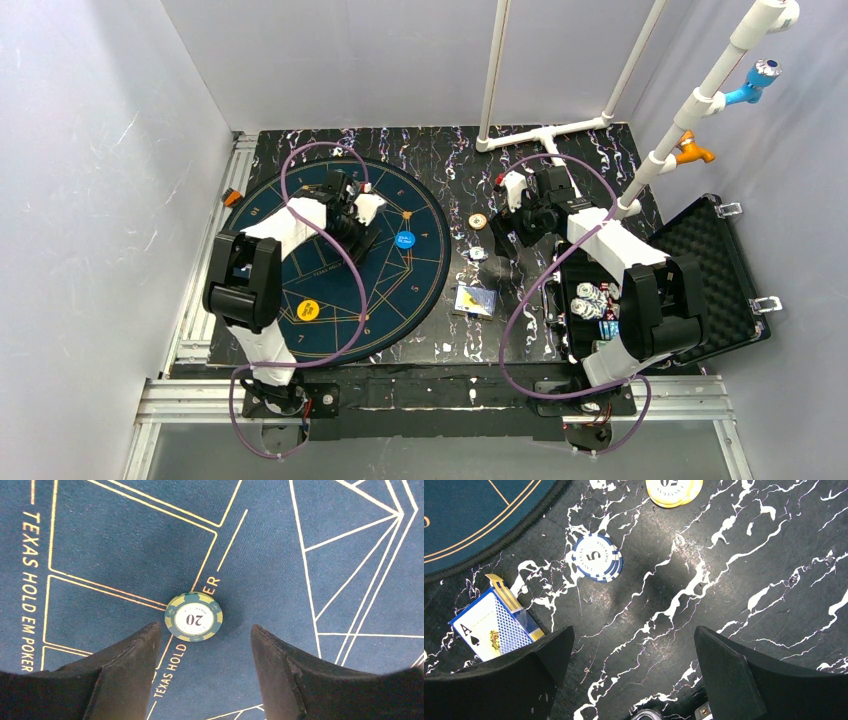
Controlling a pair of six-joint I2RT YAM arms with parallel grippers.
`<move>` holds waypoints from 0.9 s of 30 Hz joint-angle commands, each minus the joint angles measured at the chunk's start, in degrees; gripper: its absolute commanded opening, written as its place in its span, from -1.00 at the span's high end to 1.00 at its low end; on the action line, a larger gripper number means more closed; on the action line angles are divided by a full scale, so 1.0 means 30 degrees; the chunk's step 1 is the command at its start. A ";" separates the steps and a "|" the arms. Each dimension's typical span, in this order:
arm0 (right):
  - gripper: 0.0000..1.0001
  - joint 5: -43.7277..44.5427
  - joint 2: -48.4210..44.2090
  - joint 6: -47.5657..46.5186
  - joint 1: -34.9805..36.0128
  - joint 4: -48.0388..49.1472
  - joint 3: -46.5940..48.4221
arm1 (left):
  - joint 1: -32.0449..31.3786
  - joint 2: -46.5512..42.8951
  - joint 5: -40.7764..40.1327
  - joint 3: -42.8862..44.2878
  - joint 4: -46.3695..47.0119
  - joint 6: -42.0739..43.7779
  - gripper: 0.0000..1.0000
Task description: Distribute texas hold em gaming equipment
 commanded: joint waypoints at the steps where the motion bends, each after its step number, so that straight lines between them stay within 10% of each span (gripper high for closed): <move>1: -1.00 -0.0124 -0.0353 -0.0268 -0.0049 -0.0112 0.0300 | -0.0140 0.0098 -0.0206 -0.0463 -0.0094 0.0209 -0.26; 27: -1.00 -0.0014 -0.0250 -0.0239 -0.0050 -0.0061 0.0271 | -0.0275 -0.0456 0.0046 0.1071 -0.0984 -0.0017 0.33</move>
